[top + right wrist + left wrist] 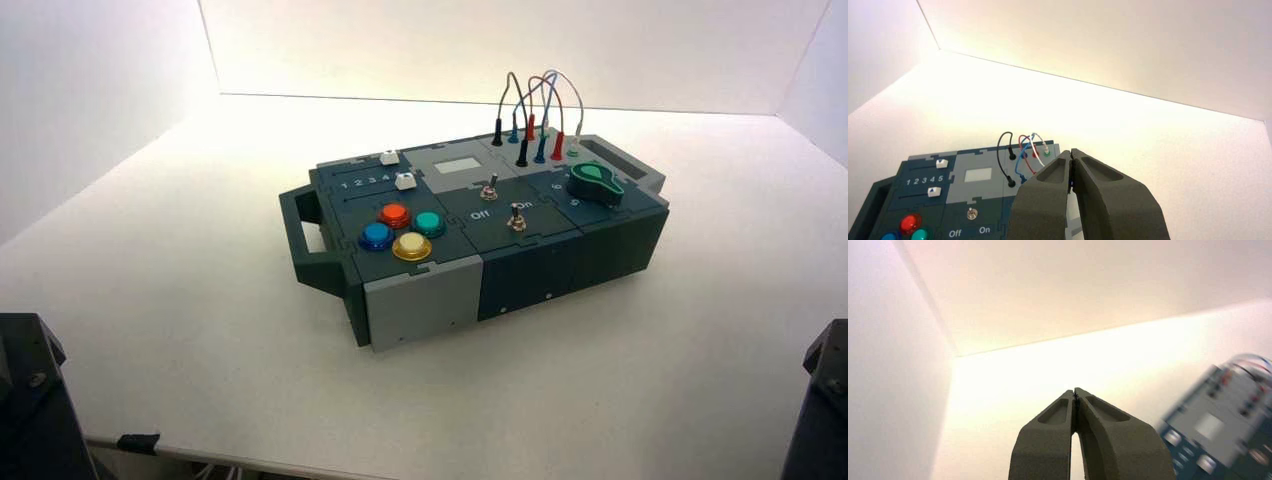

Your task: Push the red button with the left gripper.

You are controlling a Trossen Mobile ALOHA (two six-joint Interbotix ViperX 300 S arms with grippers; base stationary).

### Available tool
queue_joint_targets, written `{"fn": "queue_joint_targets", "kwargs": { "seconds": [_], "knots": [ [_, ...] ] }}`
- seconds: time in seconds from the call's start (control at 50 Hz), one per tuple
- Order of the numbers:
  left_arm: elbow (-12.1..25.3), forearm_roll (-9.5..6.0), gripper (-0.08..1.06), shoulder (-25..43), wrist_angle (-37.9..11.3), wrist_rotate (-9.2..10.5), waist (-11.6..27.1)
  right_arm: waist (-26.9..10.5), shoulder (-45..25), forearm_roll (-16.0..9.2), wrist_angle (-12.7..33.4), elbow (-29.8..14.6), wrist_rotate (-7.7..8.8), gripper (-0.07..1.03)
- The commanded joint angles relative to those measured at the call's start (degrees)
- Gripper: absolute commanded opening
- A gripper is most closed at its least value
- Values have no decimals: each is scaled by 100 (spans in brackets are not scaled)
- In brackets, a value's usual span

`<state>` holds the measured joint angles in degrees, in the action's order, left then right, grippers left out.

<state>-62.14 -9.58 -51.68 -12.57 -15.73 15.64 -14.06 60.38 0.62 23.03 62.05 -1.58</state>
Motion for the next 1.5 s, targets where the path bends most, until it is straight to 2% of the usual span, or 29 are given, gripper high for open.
{"fn": "queue_joint_targets", "kwargs": {
  "seconds": [0.02,0.18,0.22,0.3,0.38,0.42,0.56,0.82,1.12,1.5],
  "knots": [
    [334,26,-3,483,-272,-26,422,0,-88,-18,-9,-97,-18,-2],
    [589,35,-3,1354,-747,-35,905,0,-185,-18,-9,-97,-18,-2],
    [765,26,-3,1925,-1055,-35,1195,0,-299,-18,-9,-97,-18,-2],
    [923,35,-3,2373,-1248,-26,1441,0,-378,-18,0,-105,-18,-2],
    [1046,26,-3,2760,-1318,-35,1679,0,-501,-9,0,-114,-18,-2],
    [1134,26,-3,3067,-1362,-35,1934,0,-545,-9,44,-132,-18,-2],
    [1380,18,-3,3551,-1389,-35,2285,0,-580,-9,53,-149,-18,-2],
    [1670,0,-3,4289,-1521,-35,2637,0,-606,0,70,-149,-18,-2],
    [1758,0,-3,4737,-1573,-35,3226,0,-712,9,70,-167,-18,-2],
    [1802,18,-3,5098,-1661,-105,3261,0,-703,9,79,-193,-9,-2]
  ]
}}
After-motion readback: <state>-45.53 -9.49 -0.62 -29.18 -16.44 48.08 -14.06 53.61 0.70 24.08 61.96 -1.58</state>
